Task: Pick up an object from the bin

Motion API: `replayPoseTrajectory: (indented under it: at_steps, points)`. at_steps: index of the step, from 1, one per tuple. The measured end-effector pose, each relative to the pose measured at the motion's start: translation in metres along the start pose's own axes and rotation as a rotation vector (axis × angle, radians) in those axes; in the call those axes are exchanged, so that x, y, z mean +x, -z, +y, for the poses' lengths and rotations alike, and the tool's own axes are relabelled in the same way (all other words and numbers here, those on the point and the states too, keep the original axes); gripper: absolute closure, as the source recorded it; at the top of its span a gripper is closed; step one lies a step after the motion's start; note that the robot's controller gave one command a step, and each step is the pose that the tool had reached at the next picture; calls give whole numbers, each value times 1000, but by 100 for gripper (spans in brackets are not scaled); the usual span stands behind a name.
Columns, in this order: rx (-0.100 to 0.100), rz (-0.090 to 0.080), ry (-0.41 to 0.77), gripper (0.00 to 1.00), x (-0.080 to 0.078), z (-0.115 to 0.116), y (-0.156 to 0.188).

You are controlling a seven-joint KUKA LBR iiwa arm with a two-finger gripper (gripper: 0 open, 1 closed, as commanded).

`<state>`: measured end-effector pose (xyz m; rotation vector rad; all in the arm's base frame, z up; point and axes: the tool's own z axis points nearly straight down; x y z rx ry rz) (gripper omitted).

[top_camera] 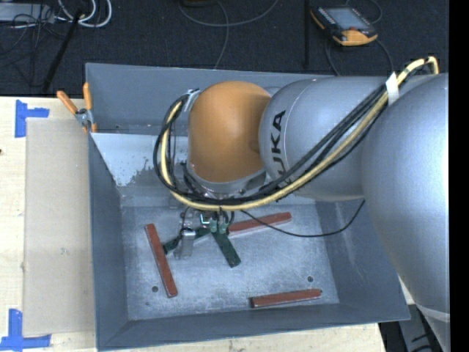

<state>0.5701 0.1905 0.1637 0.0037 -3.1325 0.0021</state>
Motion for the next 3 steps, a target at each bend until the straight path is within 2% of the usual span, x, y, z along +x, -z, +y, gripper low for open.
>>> replayPoseTrajectory:
  at_steps: [1, 2, 3]
  points:
    - [2, -1, 118, 0, -9, -42, -98]
    - [-1, -8, 116, 100, -10, -41, -94]
    - [-2, -17, 151, 100, 10, -56, 67]
